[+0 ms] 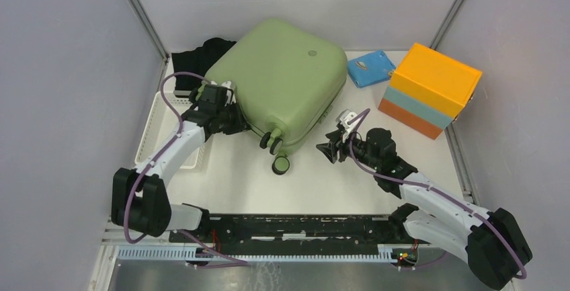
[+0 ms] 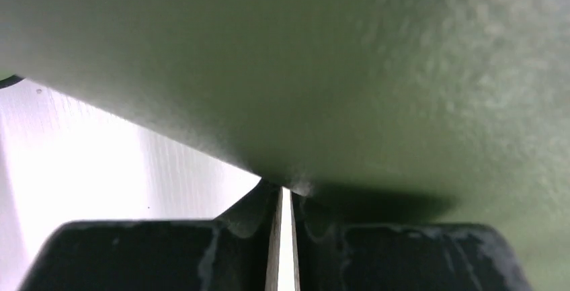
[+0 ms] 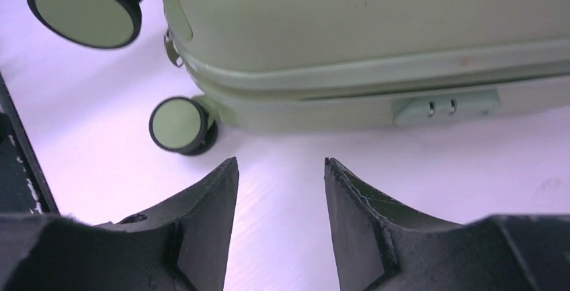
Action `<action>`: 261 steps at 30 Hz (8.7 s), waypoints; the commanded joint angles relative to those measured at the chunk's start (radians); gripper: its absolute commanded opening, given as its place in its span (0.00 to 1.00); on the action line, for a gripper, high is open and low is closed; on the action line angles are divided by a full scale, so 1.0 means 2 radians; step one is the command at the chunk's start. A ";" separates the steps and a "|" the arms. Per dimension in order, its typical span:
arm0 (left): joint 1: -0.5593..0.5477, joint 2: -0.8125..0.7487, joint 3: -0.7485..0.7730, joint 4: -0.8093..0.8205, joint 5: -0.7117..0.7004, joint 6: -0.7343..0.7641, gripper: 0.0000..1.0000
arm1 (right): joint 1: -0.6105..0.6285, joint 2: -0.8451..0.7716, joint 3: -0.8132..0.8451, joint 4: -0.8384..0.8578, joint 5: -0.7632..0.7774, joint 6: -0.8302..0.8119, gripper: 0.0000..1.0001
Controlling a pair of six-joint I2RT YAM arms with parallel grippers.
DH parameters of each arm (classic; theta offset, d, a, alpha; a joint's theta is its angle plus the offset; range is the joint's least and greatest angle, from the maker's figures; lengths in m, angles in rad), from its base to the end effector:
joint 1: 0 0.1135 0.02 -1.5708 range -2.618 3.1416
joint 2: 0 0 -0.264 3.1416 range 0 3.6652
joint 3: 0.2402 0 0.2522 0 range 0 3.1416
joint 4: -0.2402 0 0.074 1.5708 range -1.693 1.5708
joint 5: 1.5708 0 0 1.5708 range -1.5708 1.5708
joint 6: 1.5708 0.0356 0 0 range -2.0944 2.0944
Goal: Open, take out, and arrange the luggage
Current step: Adjust the luggage at the center of the board.
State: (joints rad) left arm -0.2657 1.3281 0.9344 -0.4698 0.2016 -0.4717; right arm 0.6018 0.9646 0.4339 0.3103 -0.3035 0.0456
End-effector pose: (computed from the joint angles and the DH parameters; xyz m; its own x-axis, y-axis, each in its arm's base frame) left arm 0.2650 -0.0795 0.2484 -0.8273 -0.2362 -0.5097 0.0077 0.9024 -0.4308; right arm 0.1725 0.1314 0.2346 -0.2156 -0.0953 -0.9718 -0.7716 0.6265 0.1098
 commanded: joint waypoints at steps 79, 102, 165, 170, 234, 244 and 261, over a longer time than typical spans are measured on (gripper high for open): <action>-0.114 -0.223 -0.443 0.690 0.017 0.096 0.77 | 0.006 0.034 -0.266 0.449 0.009 -0.061 0.79; -0.118 -0.267 -0.420 0.599 -0.055 0.073 0.91 | 0.005 0.019 -0.286 0.427 0.001 -0.048 0.77; -0.149 0.137 -0.337 0.951 -0.084 0.088 0.35 | 0.005 0.051 -0.316 0.508 0.004 -0.031 0.78; -0.149 0.131 -0.346 0.936 -0.095 0.094 0.44 | 0.005 0.051 -0.316 0.508 0.005 -0.031 0.77; -0.143 0.120 -0.352 0.902 -0.066 0.108 0.35 | 0.005 0.057 -0.314 0.498 0.004 -0.035 0.78; -0.132 0.137 -0.335 0.916 -0.015 0.099 0.30 | 0.005 0.059 -0.314 0.495 0.005 -0.036 0.78; -0.122 0.123 -0.331 0.868 0.033 0.051 0.02 | 0.005 0.061 -0.310 0.488 -0.003 -0.040 0.77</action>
State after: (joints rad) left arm -0.5163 1.5959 0.2531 1.2961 0.2207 -0.2863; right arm 0.6086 1.0821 0.0105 1.2606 -0.2916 -0.0273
